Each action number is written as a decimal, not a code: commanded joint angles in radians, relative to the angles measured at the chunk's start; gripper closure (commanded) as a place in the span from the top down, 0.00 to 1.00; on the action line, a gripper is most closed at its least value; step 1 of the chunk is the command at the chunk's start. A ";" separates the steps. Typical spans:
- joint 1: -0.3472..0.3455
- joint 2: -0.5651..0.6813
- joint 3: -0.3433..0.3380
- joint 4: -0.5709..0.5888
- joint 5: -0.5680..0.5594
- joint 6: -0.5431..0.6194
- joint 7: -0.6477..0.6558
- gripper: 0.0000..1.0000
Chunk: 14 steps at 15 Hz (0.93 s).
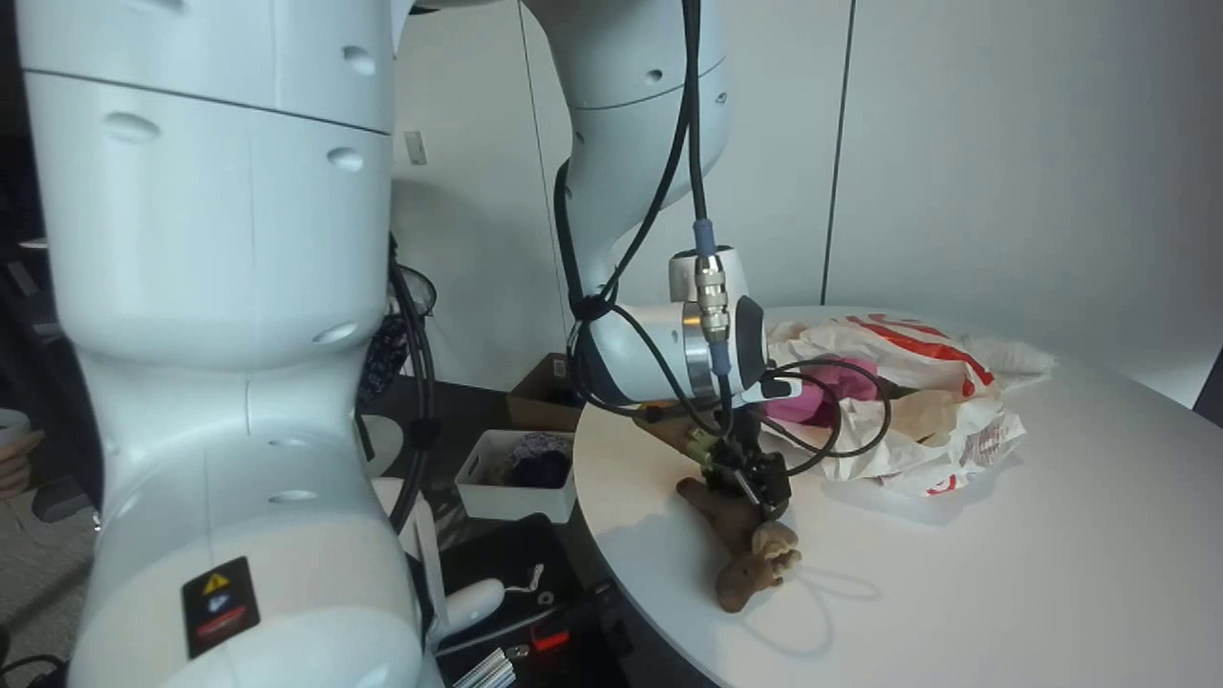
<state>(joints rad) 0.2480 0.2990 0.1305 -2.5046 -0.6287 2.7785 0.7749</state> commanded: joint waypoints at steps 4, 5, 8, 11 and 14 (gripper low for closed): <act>0.024 0.074 -0.051 0.044 -0.067 0.041 0.112 0.75; 0.019 0.080 -0.045 0.043 -0.056 0.044 0.104 0.74; 0.014 0.078 -0.031 0.037 -0.038 0.043 0.099 0.49; 0.022 0.036 -0.022 0.021 -0.039 0.015 0.099 0.25; 0.061 -0.042 -0.033 0.008 -0.082 -0.041 0.117 0.16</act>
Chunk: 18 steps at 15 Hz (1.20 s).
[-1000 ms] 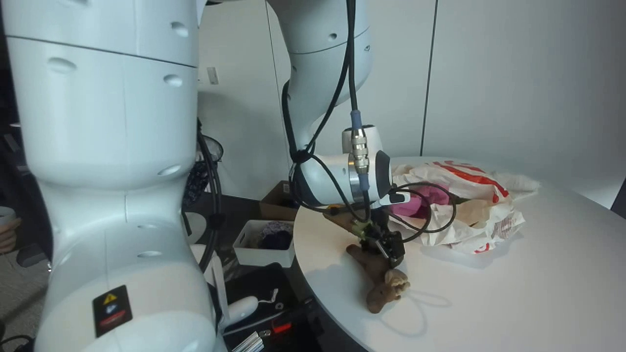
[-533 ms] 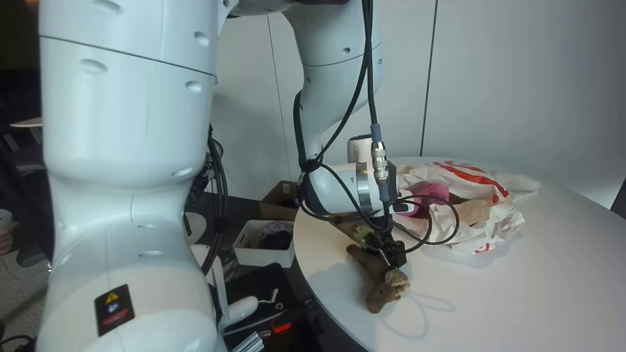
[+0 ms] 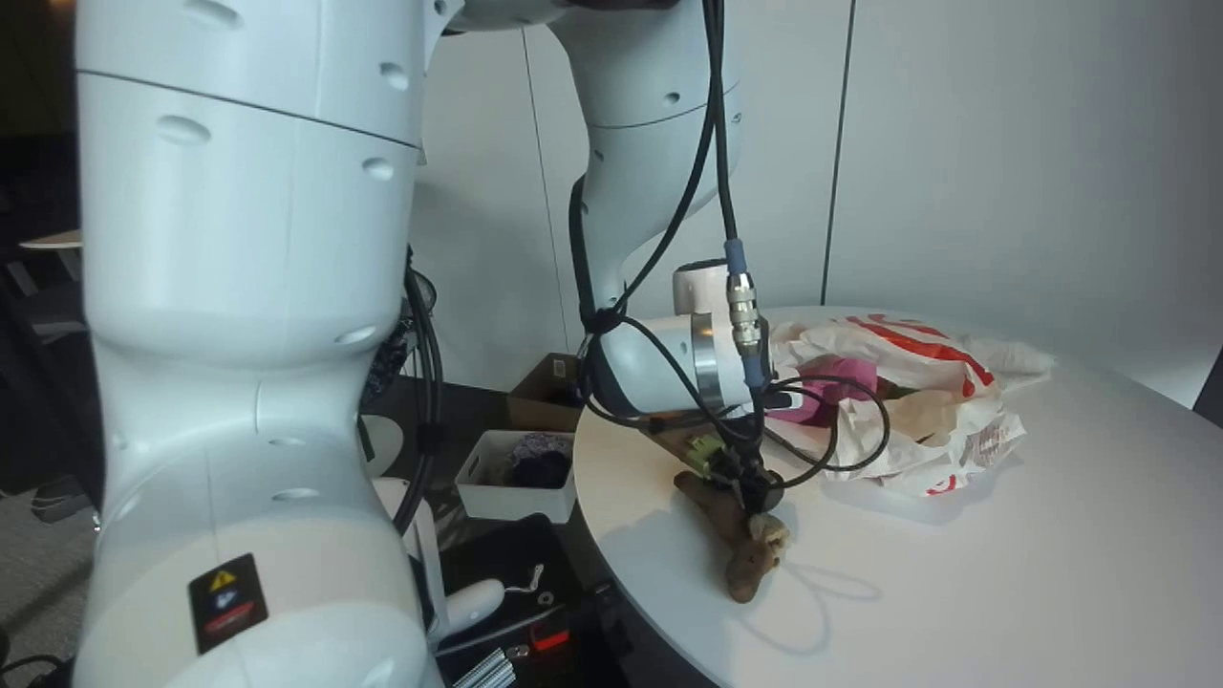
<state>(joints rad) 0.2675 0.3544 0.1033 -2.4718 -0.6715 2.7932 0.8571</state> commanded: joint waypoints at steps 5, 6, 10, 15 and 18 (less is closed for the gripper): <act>0.111 -0.262 -0.016 0.010 -0.204 -0.225 0.114 0.17; 0.115 -0.288 -0.011 0.022 -0.234 -0.245 0.142 0.17; 0.064 -0.310 0.055 0.119 -0.370 -0.306 0.263 0.17; 0.053 -0.175 0.087 0.275 -0.466 -0.384 0.267 0.17; 0.061 -0.081 0.088 0.347 -0.473 -0.417 0.246 0.17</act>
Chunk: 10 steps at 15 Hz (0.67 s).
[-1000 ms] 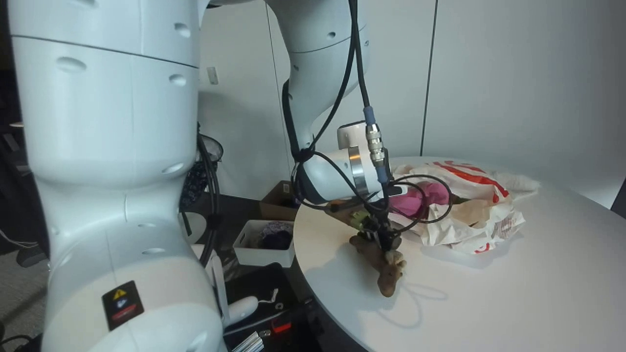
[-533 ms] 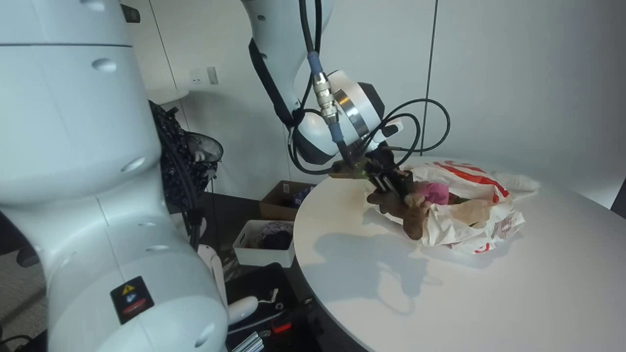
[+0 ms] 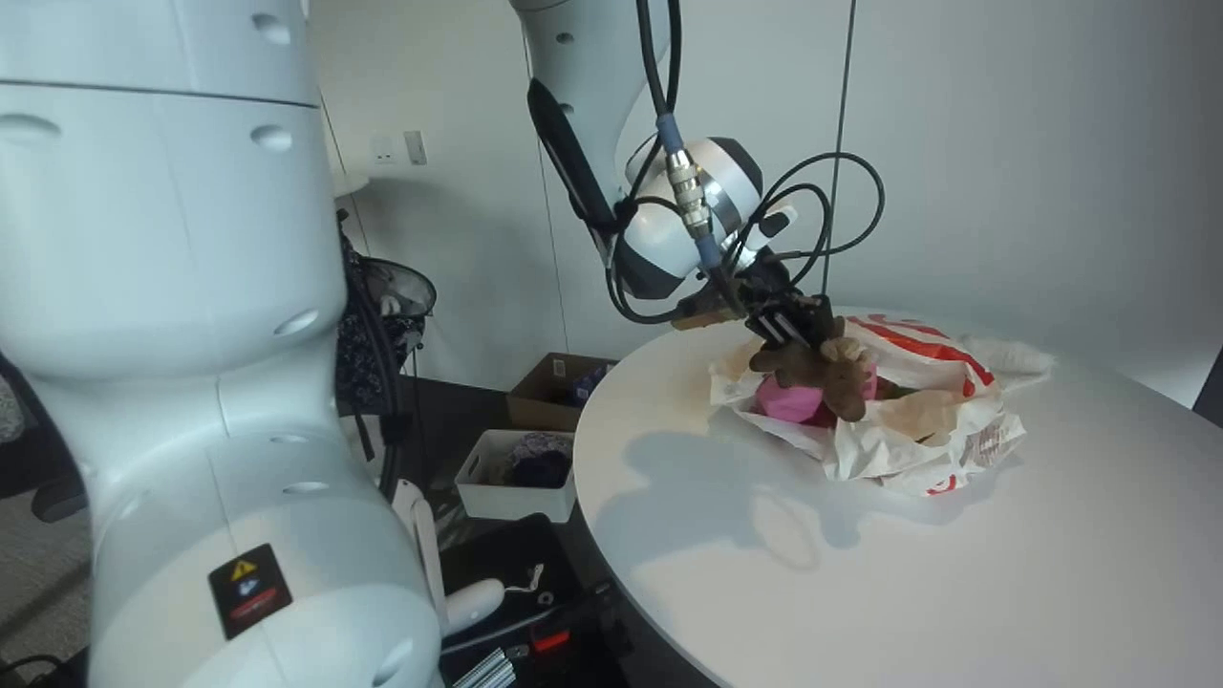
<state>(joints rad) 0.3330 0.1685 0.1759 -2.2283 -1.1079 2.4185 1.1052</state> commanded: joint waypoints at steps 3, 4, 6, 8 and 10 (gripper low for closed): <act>0.009 0.194 0.011 0.182 -0.086 -0.048 -0.012 0.17; 0.009 0.223 0.009 0.208 -0.089 -0.045 -0.027 0.17; 0.007 0.278 0.007 0.257 -0.079 -0.040 -0.054 0.17; 0.007 0.324 0.004 0.296 -0.076 -0.033 -0.095 0.17; 0.001 0.363 0.011 0.326 -0.035 -0.025 -0.150 0.17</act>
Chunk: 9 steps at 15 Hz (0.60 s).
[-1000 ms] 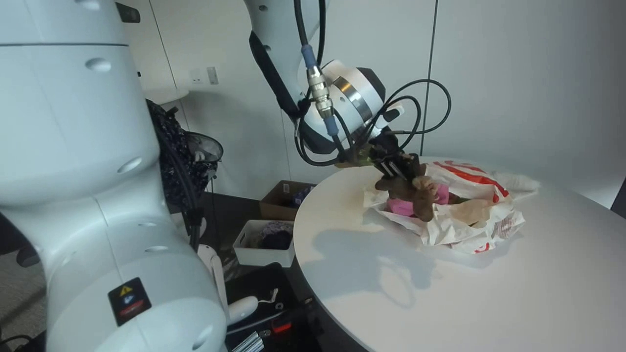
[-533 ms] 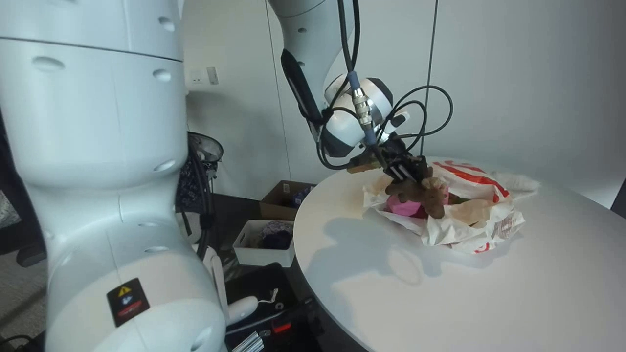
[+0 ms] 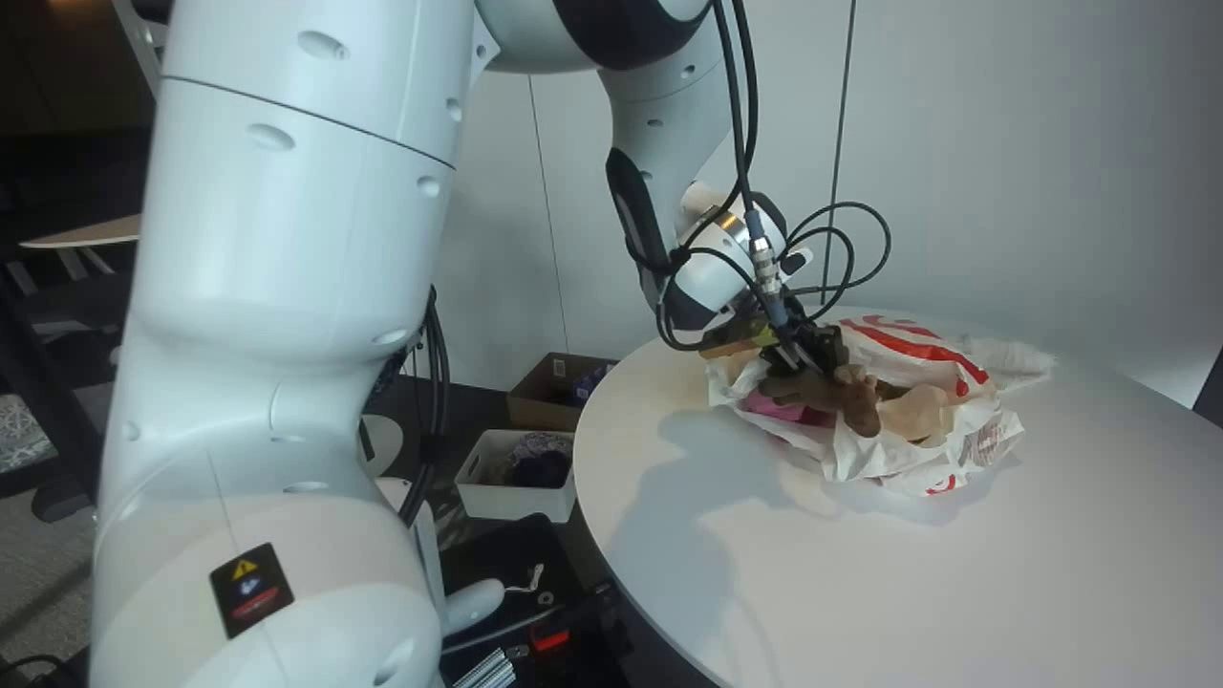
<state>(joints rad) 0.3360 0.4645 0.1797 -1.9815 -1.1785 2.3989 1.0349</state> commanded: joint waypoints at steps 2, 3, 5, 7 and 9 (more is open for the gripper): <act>-0.002 0.100 0.003 0.105 0.063 0.000 -0.111 0.17; -0.001 0.114 0.000 0.118 0.078 -0.002 -0.129 0.17; 0.004 0.134 -0.006 0.138 0.094 -0.001 -0.160 0.17; 0.012 0.154 -0.015 0.170 0.093 -0.002 -0.185 0.17; 0.014 0.176 -0.020 0.212 0.091 0.006 -0.203 0.17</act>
<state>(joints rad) 0.3354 0.5970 0.1747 -1.8529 -1.1048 2.3994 0.8852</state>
